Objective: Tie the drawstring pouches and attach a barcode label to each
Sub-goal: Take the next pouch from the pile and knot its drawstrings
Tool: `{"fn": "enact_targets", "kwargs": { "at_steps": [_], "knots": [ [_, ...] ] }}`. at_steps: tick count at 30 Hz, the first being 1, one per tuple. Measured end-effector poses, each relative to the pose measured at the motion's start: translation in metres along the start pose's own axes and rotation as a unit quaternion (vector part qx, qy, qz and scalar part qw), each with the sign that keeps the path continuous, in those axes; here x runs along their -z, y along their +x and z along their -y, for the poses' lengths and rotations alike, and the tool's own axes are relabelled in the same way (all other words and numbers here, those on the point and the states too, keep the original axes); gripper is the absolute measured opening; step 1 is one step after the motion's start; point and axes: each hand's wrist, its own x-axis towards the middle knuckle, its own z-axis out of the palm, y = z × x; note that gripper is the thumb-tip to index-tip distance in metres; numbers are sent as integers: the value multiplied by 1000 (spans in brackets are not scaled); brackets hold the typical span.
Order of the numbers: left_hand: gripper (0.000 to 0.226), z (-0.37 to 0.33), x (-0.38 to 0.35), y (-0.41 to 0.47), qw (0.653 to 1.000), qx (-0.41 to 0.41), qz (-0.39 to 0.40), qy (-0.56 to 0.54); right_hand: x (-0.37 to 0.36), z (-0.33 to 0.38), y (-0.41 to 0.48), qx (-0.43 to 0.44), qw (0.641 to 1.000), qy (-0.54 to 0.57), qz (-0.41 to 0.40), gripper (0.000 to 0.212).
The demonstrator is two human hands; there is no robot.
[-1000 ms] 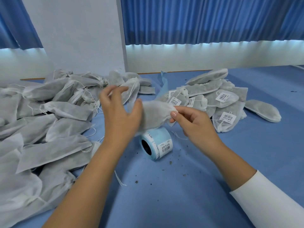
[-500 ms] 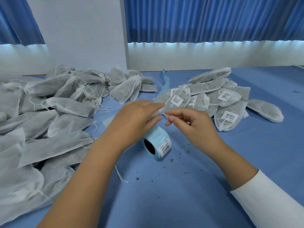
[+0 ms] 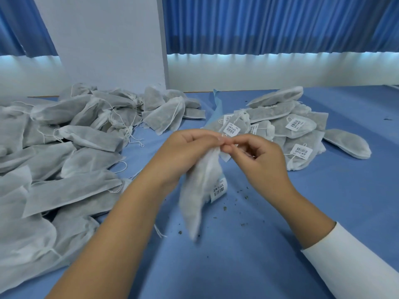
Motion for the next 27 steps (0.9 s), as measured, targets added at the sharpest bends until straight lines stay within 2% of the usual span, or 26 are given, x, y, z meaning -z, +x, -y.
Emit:
{"fn": "enact_targets", "kwargs": {
  "at_steps": [2, 4, 6, 8, 11, 14, 17, 19, 22, 25, 27],
  "knots": [
    [15, 2, -5, 3, 997, 37, -32, -66, -3, -1, -3, 35, 998, -57, 13, 19],
    [13, 4, -4, 5, 995, 35, -64, -69, -4, -3, -4, 76, 989, -125, 28, 11],
    [12, 5, 2, 6, 995, -10, -102, -3, -3, -3, -4, 105, 979, -168, 50, 7],
    [10, 5, 9, 5, 991, -45, -99, 84, -1, -2, -5, 116, 976, -173, 66, 6],
    [8, 5, 21, 3, 976, -38, -9, 214, 4, 4, -5, 139, 974, -165, 67, 5],
    [14, 4, 24, -1, 958, 11, 120, 259, 11, 9, -3, 140, 981, -129, 28, 10],
    [19, 2, 17, -4, 957, 27, 184, 224, 15, 11, 0, 91, 994, -63, -3, 18],
    [20, 1, 15, -5, 966, 22, 179, 184, 14, 10, 1, 66, 997, -48, -7, 22],
    [21, -3, 15, -7, 971, 14, 187, 150, 10, 6, 1, 27, 999, -21, 11, 16],
    [31, -6, 16, -8, 983, 28, 142, 114, 6, -1, 1, -8, 996, -85, 37, 21],
    [34, -6, 17, -6, 990, 41, 91, 102, 6, -1, 1, -20, 993, -113, 24, 26]
  ]
}}
